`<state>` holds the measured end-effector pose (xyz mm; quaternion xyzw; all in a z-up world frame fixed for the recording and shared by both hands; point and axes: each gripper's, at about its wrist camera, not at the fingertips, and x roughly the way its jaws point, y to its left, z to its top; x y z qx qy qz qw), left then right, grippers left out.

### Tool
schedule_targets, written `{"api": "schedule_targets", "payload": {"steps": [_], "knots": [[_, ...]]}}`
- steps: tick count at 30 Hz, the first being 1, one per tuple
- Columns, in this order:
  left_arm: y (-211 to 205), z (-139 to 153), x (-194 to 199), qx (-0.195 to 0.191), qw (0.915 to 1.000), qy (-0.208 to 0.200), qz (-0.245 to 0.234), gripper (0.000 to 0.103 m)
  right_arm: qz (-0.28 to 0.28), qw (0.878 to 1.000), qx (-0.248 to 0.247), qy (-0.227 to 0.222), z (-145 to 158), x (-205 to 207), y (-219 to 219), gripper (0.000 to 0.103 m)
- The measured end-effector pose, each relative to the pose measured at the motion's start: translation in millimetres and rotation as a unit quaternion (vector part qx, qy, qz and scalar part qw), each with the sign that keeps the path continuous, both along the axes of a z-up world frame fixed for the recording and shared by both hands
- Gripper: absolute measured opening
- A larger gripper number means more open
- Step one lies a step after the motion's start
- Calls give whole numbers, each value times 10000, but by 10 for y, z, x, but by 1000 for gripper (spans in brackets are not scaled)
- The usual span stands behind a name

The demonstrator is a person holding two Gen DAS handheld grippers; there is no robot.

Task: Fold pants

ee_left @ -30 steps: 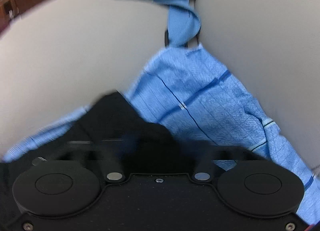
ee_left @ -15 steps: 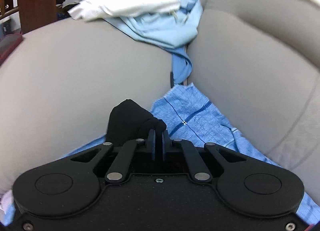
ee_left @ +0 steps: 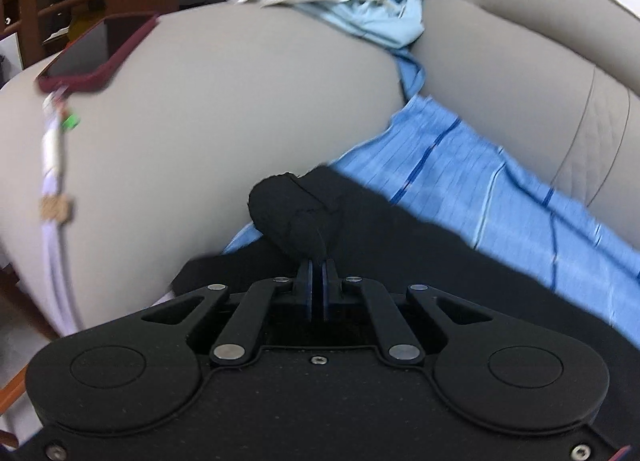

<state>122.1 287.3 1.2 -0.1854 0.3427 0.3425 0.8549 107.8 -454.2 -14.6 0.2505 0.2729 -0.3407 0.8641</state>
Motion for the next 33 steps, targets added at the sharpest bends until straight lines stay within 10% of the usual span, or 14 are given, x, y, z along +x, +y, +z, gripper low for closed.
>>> {"api": "schedule_targets", "payload": {"steps": [29,31,33], "knots": [[-202,-503,-819,232,9960,860,-42,7,429,9877,-970,1152,-350,-424,134,10],[-218,-515,-802,264,9957,892,-49,7,409,9864,-1020,1223,-370,-404,115,33],[-225,-520,-786,274,9954,922,-54,7,394,9871,-1003,1182,-367,-403,65,34]]}}
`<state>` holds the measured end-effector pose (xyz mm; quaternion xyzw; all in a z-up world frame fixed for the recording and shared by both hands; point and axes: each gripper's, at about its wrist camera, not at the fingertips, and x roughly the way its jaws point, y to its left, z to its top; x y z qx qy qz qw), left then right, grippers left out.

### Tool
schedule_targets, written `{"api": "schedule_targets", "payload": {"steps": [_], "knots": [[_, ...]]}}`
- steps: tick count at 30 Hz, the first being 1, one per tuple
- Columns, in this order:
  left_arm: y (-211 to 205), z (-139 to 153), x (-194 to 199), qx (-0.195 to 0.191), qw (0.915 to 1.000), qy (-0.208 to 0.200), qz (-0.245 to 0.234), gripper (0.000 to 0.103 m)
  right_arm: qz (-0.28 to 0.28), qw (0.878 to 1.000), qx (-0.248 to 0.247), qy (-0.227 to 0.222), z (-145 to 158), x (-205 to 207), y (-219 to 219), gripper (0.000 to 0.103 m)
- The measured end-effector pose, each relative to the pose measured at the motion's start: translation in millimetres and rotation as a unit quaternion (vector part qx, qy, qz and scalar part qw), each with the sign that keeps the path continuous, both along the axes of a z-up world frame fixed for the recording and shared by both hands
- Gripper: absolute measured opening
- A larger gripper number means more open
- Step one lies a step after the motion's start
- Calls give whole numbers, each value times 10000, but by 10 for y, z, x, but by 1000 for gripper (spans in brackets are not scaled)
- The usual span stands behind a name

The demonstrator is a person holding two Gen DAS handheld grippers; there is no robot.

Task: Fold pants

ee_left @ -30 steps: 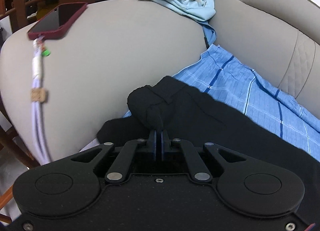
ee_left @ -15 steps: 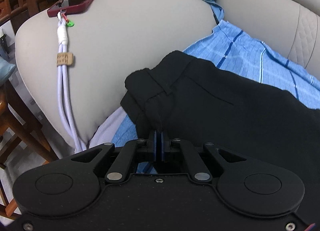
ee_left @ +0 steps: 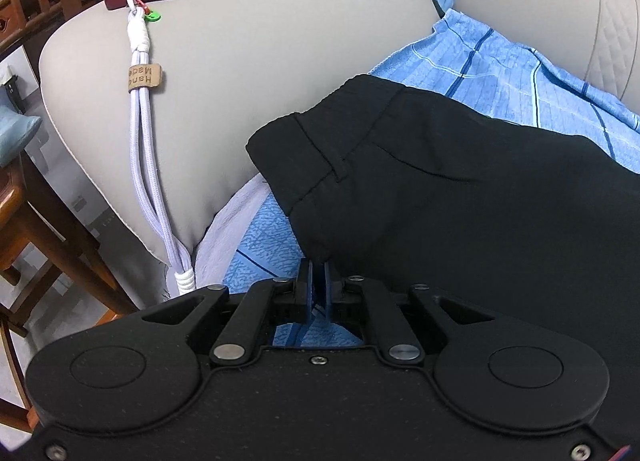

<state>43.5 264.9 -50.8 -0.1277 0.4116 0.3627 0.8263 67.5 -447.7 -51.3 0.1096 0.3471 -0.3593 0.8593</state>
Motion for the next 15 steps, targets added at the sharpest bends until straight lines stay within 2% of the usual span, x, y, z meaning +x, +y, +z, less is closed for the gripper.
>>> {"api": "schedule_targets", "payload": {"steps": [5,8,10,11,13,15], "knots": [[11,-11,10,39,10000,41,-13,10,-239,9996,105,-106,0,-24,-158,46],[-13,-14,11,136,9998,116,-37,13,-687,9967,-411,154,9,-2,-181,52],[-52,2,27,218,9996,190,-77,15,-737,9957,-559,92,61,-9,-183,55],[-76,21,26,249,9994,196,-119,24,-757,9951,-641,5,114,-9,-160,57],[-112,85,-9,266,9994,101,-175,40,-709,9942,-778,-207,214,13,-79,68],[-146,182,-67,310,9991,-146,-245,43,-415,9947,-812,-479,307,87,42,71]]}}
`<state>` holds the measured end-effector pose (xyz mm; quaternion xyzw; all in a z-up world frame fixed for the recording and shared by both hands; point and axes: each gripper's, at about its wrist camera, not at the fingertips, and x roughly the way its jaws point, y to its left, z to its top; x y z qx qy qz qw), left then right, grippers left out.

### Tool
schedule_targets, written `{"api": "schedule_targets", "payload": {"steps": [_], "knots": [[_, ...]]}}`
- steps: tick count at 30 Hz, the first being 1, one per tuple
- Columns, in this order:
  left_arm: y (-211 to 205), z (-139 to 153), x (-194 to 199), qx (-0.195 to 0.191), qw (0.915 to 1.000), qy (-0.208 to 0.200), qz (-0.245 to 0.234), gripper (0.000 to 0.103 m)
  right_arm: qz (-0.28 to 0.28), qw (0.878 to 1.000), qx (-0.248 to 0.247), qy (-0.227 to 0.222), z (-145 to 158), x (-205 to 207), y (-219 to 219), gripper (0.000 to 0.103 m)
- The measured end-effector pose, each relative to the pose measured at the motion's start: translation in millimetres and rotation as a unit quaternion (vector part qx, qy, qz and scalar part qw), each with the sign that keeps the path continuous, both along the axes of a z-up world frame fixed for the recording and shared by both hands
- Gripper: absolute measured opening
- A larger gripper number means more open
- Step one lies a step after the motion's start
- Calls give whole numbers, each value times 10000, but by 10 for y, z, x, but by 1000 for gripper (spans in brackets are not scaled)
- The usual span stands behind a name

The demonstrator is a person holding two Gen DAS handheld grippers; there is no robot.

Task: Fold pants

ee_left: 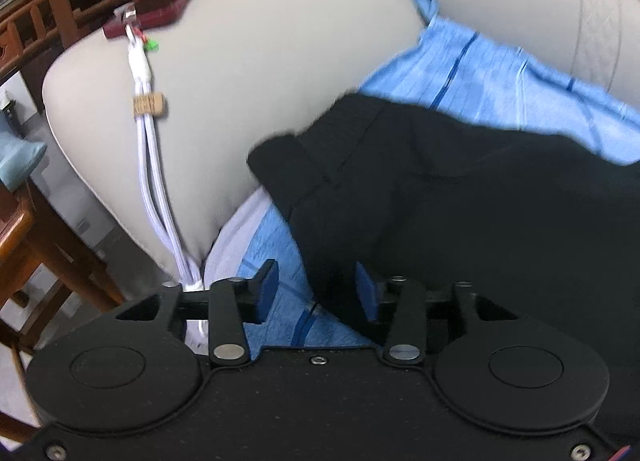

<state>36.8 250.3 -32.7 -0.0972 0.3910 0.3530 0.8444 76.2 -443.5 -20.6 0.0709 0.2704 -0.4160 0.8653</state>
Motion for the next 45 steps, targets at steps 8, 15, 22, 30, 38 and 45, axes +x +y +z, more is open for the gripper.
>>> {"api": "schedule_targets", "payload": {"steps": [8,15,22,30,38,45], "knots": [[-48,212,-56,-60,9966,-742,-347,29,2827,9564,433,-594,124,542,1083,80],[124,-168,54,-159,9986,-491,-131,17,4209,9037,753,-228,-249,941,1900,80],[199,-314,58,5,9986,-527,-104,14,2784,9595,429,29,-367,1136,1552,99],[-139,43,277,434,9921,-1009,-604,17,3327,9424,-133,-331,-60,1007,1944,95],[-495,159,850,249,9746,-1420,-1716,22,6042,7913,657,-673,-110,717,3427,95],[-452,-229,1170,240,9826,-979,-1558,23,6839,7270,572,-202,-286,562,3593,95]]}}
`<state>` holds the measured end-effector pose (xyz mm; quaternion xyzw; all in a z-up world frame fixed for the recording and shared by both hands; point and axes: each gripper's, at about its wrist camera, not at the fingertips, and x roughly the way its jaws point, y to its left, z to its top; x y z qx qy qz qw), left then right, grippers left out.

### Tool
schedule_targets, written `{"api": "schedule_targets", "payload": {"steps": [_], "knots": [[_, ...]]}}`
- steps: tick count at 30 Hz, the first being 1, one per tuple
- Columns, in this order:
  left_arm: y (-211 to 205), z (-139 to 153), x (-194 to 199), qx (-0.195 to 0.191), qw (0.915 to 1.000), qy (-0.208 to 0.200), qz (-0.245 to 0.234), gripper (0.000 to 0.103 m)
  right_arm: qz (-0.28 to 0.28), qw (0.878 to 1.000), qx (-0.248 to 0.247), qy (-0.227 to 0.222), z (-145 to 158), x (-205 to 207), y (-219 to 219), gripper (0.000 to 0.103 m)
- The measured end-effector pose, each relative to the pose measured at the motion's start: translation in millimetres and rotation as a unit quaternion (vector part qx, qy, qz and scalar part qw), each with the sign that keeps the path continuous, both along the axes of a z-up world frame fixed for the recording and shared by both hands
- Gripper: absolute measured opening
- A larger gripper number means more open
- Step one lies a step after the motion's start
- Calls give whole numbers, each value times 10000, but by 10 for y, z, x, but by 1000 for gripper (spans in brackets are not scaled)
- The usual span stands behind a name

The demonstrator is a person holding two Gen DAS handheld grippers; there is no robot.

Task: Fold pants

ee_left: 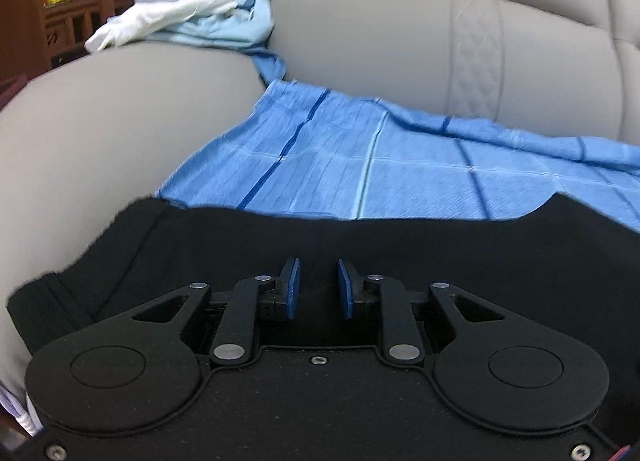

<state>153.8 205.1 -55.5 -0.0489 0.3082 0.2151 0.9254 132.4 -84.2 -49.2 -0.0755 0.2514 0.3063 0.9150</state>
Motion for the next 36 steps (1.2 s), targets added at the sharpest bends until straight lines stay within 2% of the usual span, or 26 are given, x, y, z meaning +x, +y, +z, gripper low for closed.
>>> {"api": "schedule_targets", "payload": {"steps": [2,5,6,8,10,11,14,18,21,24,27,29,31,33,36], "knots": [[-3,-48,-26,155,9999,-51,41,33,-288,9994,-99,151,-75,18,-281,94],[28,-79,-60,209,9997,-89,41,41,-518,9985,-114,126,-128,41,-776,94],[57,-77,-76,164,9998,-113,50,43,-696,9969,-328,130,-137,33,-967,94],[147,-85,-95,-20,9997,-177,156,56,-1047,9924,-635,68,-166,28,-1267,95],[232,-90,-139,-239,9990,-275,273,65,-1562,9859,-570,191,-173,88,-1694,96],[260,-102,-150,-287,9986,-306,316,71,-1948,9795,-447,244,-165,106,-1998,96],[293,-130,-178,-303,9981,-364,387,76,-2963,9540,-349,300,-159,190,-2725,96],[284,-133,-174,-242,9979,-360,475,80,-4240,9046,-98,420,-159,311,-3677,97],[294,-143,-178,-260,9974,-382,544,84,-4875,8719,-182,425,-154,499,-4042,99],[267,-146,-168,-148,9975,-370,582,85,-5226,8504,210,572,-179,575,-4293,101],[240,-148,-159,-32,9975,-343,617,87,-5266,8484,111,532,-175,650,-4283,102],[241,-151,-157,-26,9974,-340,641,89,-5376,8418,-12,486,-148,657,-4187,102],[245,-152,-156,-26,9973,-339,651,90,-5450,8375,-259,297,-74,726,-4091,86],[238,-154,-153,-3,9973,-339,658,90,-5293,8477,-313,154,-3,723,-3965,84],[226,-156,-157,52,9973,-340,656,90,-4750,8790,-366,184,49,766,-3802,84]]}}
